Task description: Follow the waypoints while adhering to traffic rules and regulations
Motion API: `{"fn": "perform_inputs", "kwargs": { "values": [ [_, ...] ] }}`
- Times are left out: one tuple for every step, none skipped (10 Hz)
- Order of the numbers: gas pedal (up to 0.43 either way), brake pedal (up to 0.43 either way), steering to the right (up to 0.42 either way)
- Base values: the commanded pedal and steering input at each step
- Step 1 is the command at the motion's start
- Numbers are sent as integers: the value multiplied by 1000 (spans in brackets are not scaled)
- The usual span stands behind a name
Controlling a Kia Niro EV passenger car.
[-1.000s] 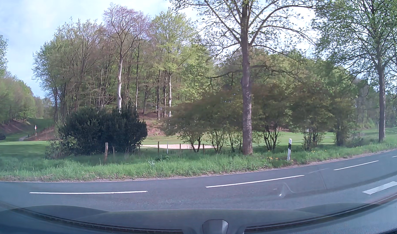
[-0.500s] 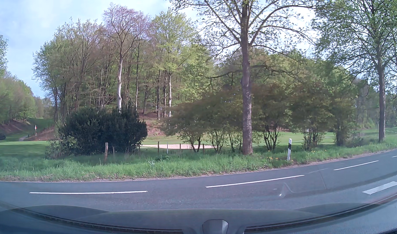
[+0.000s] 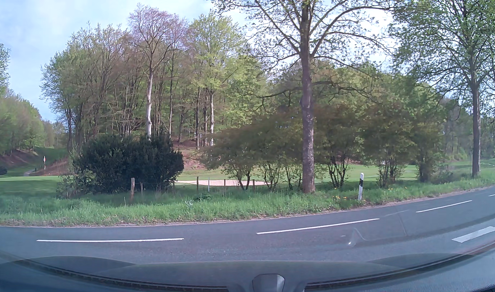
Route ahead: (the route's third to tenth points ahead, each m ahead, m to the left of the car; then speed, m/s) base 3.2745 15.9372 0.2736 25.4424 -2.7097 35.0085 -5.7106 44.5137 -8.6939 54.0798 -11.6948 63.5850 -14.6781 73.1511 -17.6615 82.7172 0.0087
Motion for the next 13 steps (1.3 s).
{"fn": "perform_inputs", "kwargs": {
  "values": [
    [0, 201, -97],
    [0, 195, -101],
    [0, 201, -109],
    [0, 195, -112],
    [0, 195, -116],
    [0, 189, -120],
    [0, 183, -124],
    [0, 183, -131],
    [0, 183, -140],
    [0, 177, -151],
    [0, 159, -161],
    [0, 134, -167],
    [0, 12, -174]
  ]
}}
